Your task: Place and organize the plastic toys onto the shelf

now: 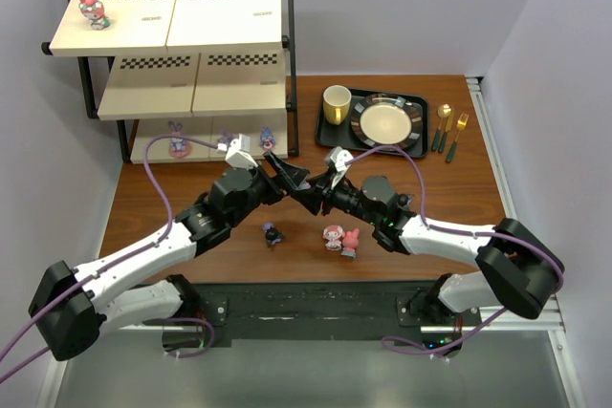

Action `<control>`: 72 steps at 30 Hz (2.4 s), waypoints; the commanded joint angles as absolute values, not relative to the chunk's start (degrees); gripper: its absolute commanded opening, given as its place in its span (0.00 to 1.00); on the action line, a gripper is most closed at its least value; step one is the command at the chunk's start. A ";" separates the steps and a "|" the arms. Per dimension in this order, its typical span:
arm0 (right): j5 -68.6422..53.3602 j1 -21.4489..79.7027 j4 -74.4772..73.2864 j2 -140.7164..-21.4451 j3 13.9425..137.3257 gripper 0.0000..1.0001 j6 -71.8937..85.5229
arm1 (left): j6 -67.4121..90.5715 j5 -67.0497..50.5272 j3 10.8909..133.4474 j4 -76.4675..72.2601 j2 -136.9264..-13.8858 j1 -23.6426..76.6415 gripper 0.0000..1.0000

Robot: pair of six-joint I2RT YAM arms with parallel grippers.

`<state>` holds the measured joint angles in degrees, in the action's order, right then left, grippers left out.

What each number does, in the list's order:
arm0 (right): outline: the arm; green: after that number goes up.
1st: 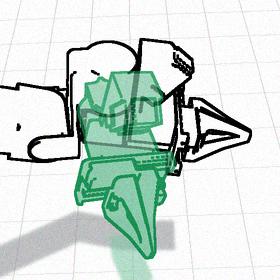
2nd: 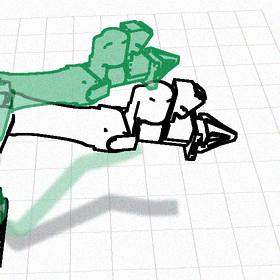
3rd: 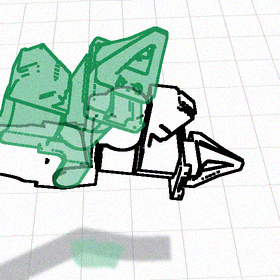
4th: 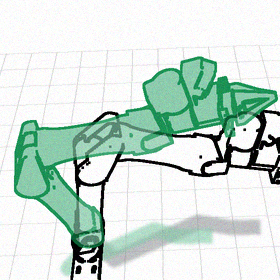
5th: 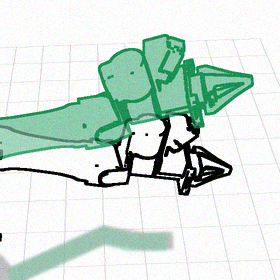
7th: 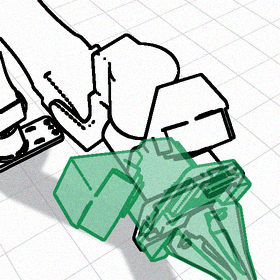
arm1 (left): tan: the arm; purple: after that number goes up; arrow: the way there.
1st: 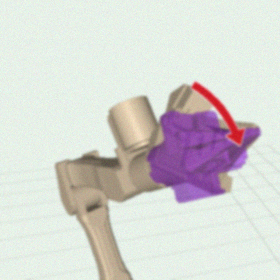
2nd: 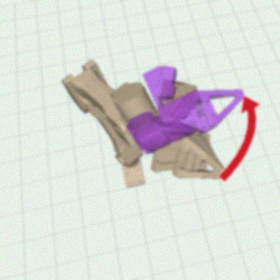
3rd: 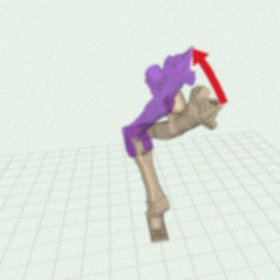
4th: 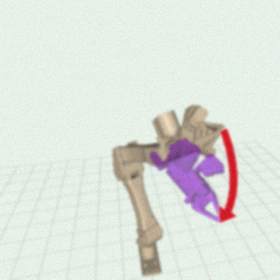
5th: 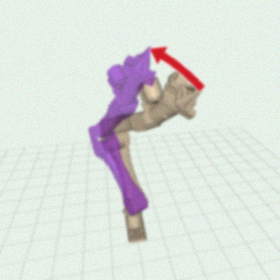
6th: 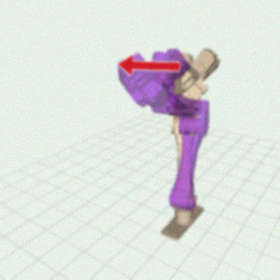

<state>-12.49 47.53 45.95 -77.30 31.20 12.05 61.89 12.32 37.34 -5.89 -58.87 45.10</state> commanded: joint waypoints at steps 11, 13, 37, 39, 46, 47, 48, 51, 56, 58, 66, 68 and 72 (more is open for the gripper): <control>-10.90 47.90 51.50 -77.52 30.15 0.00 12.04 | 58.89 22.14 41.48 -5.45 -61.00 50.18 0.73; -10.99 47.90 51.59 -77.61 30.15 0.00 12.22 | 58.45 23.46 41.66 -5.45 -60.73 50.62 0.75; -11.07 47.99 51.86 -78.49 30.24 0.00 12.31 | 54.23 26.28 45.17 -1.32 -61.79 51.77 0.66; -10.81 47.90 51.94 -78.49 30.23 0.00 12.13 | 54.32 25.93 45.61 -0.71 -61.87 51.77 0.73; -10.99 47.90 52.03 -78.40 30.32 0.00 12.13 | 54.40 25.58 46.23 2.63 -62.49 51.86 0.79; -10.99 47.99 51.94 -78.49 30.32 0.00 12.13 | 54.40 25.40 46.32 2.64 -62.58 51.86 0.79; -10.99 47.90 52.03 -78.49 30.32 0.00 12.13 | 54.40 25.40 46.32 3.07 -62.58 51.86 0.79; -11.07 47.99 52.03 -78.40 30.41 0.00 12.13 | 54.40 25.49 47.19 4.74 -63.37 51.94 0.80; -10.99 47.99 52.03 -78.31 30.24 0.00 12.04 | 54.14 26.10 48.25 6.50 -64.07 51.86 0.79; -10.90 47.90 52.03 -78.40 30.24 0.00 11.95 | 54.14 26.10 48.08 5.98 -63.81 51.86 0.75; -11.34 47.90 52.38 -79.01 29.97 0.01 12.04 | 54.32 25.75 47.55 3.35 -63.20 51.94 0.41; -11.25 47.99 52.30 -79.01 29.80 0.04 12.04 | 53.79 26.01 47.55 2.73 -62.58 51.86 0.28; -11.78 47.99 52.12 -78.05 29.62 0.47 11.95 | 49.49 27.15 48.77 2.11 -61.79 51.86 0.10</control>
<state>-12.49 47.64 48.86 -78.74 30.37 12.47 54.02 25.04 45.84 6.07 -63.99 51.55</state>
